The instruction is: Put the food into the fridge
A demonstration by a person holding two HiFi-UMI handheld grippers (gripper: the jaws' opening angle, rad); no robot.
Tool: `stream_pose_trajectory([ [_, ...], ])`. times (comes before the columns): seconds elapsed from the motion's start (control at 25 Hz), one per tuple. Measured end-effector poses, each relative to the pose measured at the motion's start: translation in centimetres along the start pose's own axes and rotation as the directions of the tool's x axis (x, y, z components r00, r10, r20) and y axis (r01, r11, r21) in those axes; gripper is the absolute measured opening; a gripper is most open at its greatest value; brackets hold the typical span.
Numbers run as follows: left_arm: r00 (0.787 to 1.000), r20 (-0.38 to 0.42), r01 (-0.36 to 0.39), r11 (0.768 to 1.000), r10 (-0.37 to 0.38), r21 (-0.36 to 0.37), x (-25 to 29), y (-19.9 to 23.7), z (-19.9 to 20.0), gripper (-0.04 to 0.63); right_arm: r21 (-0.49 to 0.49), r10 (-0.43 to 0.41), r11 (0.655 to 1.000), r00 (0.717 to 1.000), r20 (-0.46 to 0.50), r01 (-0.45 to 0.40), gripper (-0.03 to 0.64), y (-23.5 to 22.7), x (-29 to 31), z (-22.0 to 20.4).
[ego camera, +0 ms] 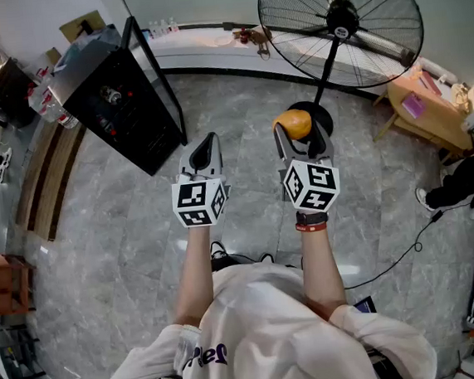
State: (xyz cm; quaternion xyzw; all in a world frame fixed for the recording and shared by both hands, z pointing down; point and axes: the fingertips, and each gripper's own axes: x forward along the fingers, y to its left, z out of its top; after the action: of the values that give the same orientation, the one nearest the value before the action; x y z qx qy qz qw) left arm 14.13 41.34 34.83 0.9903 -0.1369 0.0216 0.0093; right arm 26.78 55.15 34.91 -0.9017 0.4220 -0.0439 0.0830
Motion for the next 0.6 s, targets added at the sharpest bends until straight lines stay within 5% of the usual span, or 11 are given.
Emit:
stream_pose_trajectory([
  [0.28, 0.998, -0.041, -0.046, 0.998, 0.045, -0.031, -1.5, 1.7, -2.2, 0.017, 0.036, 0.057, 0.998, 0.998, -0.035, -0.056, 0.367, 1.9, 1.3, -2.1],
  [0.6, 0.99, -0.052, -0.136, 0.988, 0.133, -0.072, -0.8, 11.1, -3.8, 0.017, 0.049, 0.162, 0.986, 0.984, -0.08, -0.159, 0.367, 9.7, 8.9, -5.1],
])
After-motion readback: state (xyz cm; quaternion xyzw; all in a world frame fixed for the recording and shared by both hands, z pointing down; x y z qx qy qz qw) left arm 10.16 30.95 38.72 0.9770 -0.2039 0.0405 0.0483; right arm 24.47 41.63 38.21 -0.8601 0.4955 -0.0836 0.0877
